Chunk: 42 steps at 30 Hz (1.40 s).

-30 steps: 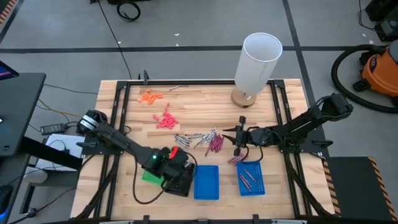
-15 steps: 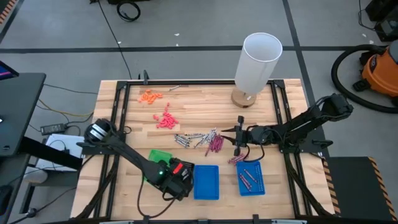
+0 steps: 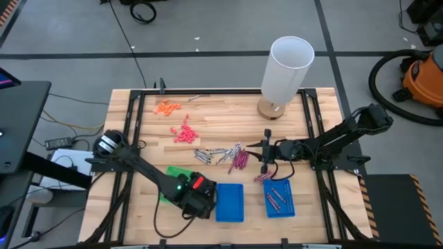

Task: Sort crayons
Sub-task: Put the white crayon into the green bin

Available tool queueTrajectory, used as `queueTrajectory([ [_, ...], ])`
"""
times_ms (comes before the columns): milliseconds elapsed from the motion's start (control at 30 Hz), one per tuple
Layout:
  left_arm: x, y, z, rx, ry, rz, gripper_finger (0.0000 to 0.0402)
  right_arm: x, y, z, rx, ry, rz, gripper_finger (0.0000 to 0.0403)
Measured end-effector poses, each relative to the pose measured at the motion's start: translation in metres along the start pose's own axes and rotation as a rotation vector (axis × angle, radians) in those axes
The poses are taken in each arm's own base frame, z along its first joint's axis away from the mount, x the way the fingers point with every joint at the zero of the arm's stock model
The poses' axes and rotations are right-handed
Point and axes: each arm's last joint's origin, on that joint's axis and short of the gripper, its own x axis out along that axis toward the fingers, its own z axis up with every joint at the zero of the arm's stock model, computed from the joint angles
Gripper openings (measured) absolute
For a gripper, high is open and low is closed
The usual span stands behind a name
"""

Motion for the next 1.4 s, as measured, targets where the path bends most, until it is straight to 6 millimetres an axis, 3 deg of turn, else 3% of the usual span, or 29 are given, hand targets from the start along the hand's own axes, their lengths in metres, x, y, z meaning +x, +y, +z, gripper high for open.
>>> queueTrajectory([
  [200, -0.014, 0.011, 0.029, 0.070, -0.030, 0.001, 0.0171, 0.002, -0.004, -0.002, 0.007, 0.011, -0.010, 0.0105],
  [633, 0.002, 0.044, 0.096, 0.400, -0.064, 0.155, 0.0171, 0.004, -0.007, -0.005, 0.019, 0.026, 0.007, 0.0105],
  [967, 0.013, 0.080, 0.152, 0.747, -0.077, 0.324, 0.0172, 0.004, -0.023, -0.020, 0.021, 0.078, -0.125, 0.0105],
  [1200, 0.022, 0.111, 0.190, 0.763, -0.059, 0.343, 0.0172, -0.001, -0.027, -0.030, 0.058, 0.074, -0.154, 0.0105],
  [1400, 0.050, 0.141, 0.198, 0.755, -0.068, 0.308, 0.0172, -0.001, -0.030, -0.031, 0.029, 0.072, -0.171, 0.0105],
])
